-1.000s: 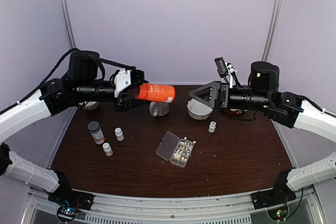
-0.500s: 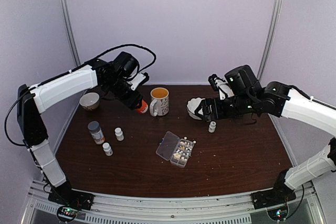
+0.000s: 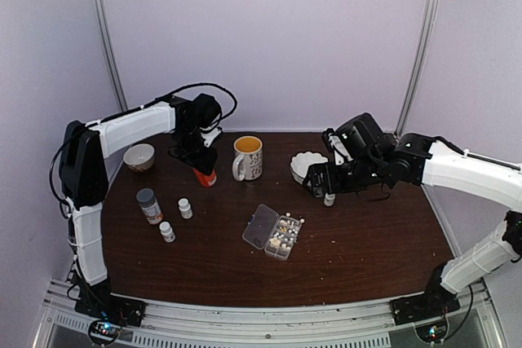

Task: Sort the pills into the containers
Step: Place the pill bottle at the center of the board.

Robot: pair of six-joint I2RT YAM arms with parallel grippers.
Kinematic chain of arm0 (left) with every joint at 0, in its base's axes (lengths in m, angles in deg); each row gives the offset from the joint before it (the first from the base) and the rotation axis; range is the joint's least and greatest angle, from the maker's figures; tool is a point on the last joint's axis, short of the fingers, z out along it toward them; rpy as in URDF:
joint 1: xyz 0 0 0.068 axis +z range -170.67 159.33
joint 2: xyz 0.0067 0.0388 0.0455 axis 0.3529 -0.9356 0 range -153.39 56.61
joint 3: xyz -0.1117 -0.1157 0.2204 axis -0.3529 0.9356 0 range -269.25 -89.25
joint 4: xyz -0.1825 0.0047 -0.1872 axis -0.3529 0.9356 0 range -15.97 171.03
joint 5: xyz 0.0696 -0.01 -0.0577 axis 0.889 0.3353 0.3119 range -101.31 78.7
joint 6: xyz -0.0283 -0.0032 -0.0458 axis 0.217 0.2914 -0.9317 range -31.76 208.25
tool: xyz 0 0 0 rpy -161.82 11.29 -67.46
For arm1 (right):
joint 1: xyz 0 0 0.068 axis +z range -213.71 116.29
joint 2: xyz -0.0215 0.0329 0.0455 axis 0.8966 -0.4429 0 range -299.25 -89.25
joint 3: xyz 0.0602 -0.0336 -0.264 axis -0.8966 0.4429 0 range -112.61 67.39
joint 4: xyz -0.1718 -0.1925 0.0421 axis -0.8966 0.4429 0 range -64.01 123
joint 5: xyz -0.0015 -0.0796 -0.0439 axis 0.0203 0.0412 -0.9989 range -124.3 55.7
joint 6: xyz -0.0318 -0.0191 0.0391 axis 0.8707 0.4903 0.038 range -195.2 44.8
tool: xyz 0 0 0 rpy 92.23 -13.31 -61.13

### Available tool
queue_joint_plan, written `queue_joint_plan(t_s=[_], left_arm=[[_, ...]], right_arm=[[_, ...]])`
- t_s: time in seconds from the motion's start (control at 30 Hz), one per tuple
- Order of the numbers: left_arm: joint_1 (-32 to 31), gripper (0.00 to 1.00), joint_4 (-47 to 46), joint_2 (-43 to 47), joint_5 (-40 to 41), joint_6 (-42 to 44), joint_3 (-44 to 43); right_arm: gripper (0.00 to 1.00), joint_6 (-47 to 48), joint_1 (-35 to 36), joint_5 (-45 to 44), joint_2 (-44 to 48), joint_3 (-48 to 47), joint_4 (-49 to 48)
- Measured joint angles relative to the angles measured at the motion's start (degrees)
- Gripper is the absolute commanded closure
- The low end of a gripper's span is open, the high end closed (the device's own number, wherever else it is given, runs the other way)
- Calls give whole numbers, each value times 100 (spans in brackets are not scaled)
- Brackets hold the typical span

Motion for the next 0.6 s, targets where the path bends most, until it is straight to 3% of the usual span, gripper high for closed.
queue_joint_plan(t_s=[0.23, 0.27, 0.37, 0.43, 0.6], left_arm=[[96, 70, 114, -378, 63, -2, 0], [101, 63, 114, -422, 61, -2, 0], [101, 22, 120, -511, 57, 0, 0], [101, 4, 144, -535, 55, 37, 0], [101, 3, 264, -496, 50, 2, -7]], right_arm=[[0, -22, 0, -103, -98, 4, -13], [0, -28, 0, -103, -103, 7, -26], [0, -50, 0, -87, -142, 39, -85], [0, -90, 0, -76, -190, 52, -109], [0, -260, 0, -72, -262, 153, -219]])
